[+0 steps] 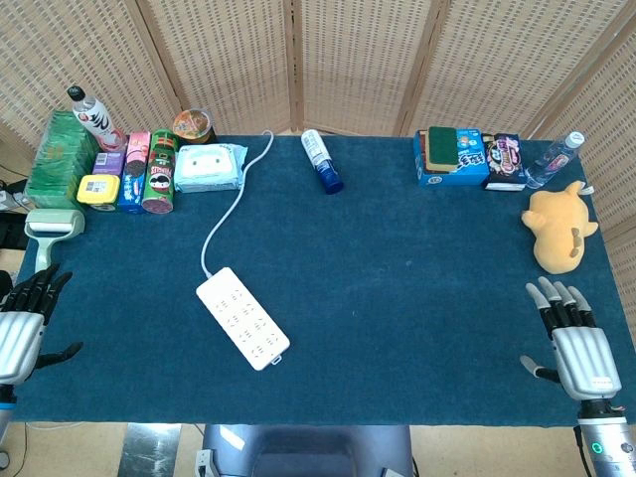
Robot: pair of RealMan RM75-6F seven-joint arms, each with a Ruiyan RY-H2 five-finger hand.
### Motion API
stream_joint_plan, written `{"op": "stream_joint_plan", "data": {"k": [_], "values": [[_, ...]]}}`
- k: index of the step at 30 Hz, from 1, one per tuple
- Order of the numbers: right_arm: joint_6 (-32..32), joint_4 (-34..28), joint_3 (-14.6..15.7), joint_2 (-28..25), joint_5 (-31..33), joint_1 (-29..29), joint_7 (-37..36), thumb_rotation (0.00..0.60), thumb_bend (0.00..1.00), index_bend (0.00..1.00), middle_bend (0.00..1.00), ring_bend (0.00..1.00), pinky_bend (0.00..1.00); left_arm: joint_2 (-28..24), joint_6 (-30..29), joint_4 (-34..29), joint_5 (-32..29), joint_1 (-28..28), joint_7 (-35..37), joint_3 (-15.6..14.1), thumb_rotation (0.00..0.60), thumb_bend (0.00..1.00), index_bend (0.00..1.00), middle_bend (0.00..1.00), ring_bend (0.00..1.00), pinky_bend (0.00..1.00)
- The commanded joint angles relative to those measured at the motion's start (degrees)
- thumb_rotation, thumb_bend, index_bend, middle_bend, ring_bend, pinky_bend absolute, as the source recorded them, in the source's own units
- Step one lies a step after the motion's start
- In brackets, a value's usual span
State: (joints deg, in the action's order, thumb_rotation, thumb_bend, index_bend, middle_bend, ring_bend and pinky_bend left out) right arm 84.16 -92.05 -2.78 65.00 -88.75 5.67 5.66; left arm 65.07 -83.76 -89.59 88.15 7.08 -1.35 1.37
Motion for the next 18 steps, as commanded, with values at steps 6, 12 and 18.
{"op": "stream_joint_plan", "data": {"k": [6, 12, 18], "values": [[-0.15, -0.34, 0.48, -0.06, 0.01, -0.2, 0.96, 0.6, 0.0, 0.0, 0.02, 0.03, 0.0, -0.28, -0.17, -0.23, 0.42, -0.07, 0.25, -0.28, 0.6, 0.01, 0.0, 0.0, 0.0, 0.09], [0.29, -1.18, 0.35, -0.43, -0.19, -0.25, 0.89, 0.6, 0.0, 0.0, 0.02, 0.03, 0.0, 1.23, -1.37, 1.96, 3.26, 0.93, 3.4, 0.0, 0.6, 0.06, 0.0, 0.23, 0.17, 0.15], [0.46, -1.37, 0.43, -0.83, -0.23, -0.4, 0.04, 0.6, 0.0, 0.0, 0.02, 0.03, 0.0, 4.68, 1.07, 4.77, 3.87, 3.28, 7.63, 0.27, 0.6, 0.29, 0.0, 1.0, 0.97, 0.96]]}}
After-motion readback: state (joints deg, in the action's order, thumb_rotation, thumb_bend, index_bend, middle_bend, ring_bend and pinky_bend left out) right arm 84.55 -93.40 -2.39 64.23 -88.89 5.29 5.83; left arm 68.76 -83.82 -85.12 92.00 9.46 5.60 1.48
